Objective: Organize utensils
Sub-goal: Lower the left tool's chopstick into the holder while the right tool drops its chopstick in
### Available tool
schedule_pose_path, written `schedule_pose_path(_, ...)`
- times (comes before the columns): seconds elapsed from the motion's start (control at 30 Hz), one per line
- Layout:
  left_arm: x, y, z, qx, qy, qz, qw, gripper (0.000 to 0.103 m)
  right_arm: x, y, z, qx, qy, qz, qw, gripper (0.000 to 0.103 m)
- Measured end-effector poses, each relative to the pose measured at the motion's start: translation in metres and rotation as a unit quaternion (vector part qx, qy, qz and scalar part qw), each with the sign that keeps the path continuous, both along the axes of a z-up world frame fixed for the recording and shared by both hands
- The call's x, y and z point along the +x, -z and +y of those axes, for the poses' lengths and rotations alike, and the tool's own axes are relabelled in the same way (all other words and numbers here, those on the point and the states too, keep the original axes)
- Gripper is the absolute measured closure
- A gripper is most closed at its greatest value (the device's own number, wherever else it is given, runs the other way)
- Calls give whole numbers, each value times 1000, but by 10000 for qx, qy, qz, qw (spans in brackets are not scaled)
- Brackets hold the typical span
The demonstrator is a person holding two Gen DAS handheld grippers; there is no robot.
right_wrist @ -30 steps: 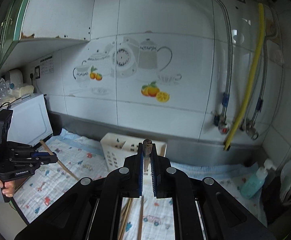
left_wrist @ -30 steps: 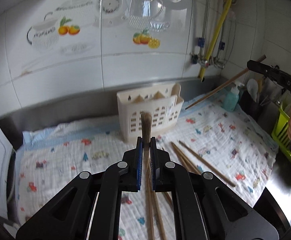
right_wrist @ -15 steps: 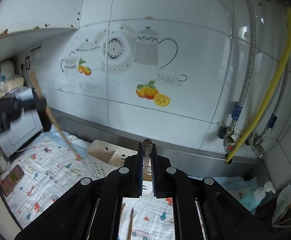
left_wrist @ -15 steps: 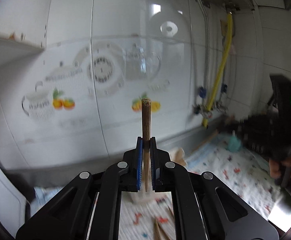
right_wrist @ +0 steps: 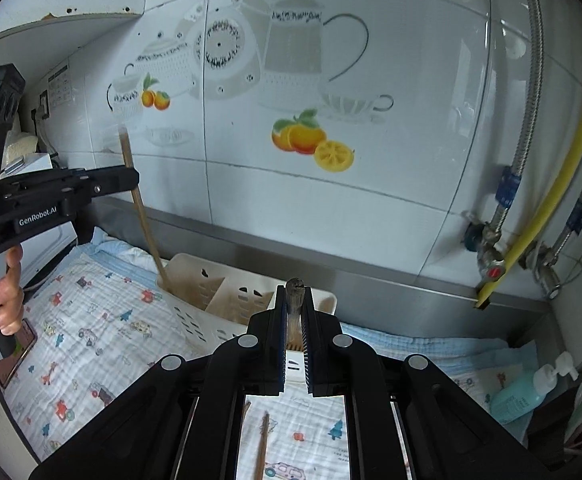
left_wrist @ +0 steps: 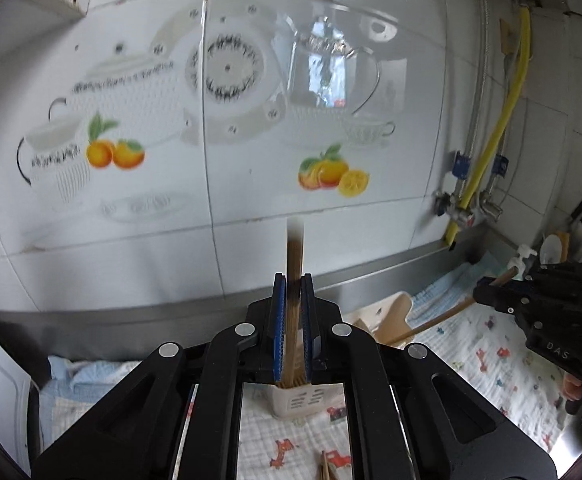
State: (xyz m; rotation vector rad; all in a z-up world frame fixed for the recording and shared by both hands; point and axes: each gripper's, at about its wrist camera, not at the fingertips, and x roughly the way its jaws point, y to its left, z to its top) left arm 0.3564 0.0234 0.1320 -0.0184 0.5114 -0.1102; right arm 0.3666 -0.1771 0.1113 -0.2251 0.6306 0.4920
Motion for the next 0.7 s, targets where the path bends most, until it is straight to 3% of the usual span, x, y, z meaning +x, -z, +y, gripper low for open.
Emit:
schedule_pose_path(0.17, -4, -2, -1, 22, 21, -68, 10000, 93, -1, 2, -1, 78, 37, -30, 10000, 96)
schedule_pose_path(0.27, -13, -12, -2, 56, 21, -189, 9998, 92, -6, -4, -5, 148, 105, -120, 9998, 83)
schedule_pose_path(0.33, -22, -18, -2, 72, 12, -283, 9996, 91, -12, -10, -9, 187, 135, -199, 9995, 80)
schedule_pose_path(0.37, -27, -21, -2, 67, 15, -321, 9995, 87, -16, -13, -11, 202, 148, -237, 9994, 80)
schedule_pose_path(0.4, -35, -25, -1, 56, -6, -373, 9993, 73, -23, -16, -15, 202, 173, -305, 9992, 80)
schedule_pose_path(0.47, -50, -29, 0, 58, -27, -494, 9988, 62, -35, -21, -21, 224, 207, -396, 9988, 79)
schedule_pose_path(0.63, -95, -26, 1, 7, 66, -592, 9982, 61, -77, -20, -38, 324, 181, -508, 9980, 79)
schedule_pose_path(0.7, -114, -18, 2, -12, 108, -570, 9983, 54, -95, -13, -43, 316, 170, -515, 9980, 79)
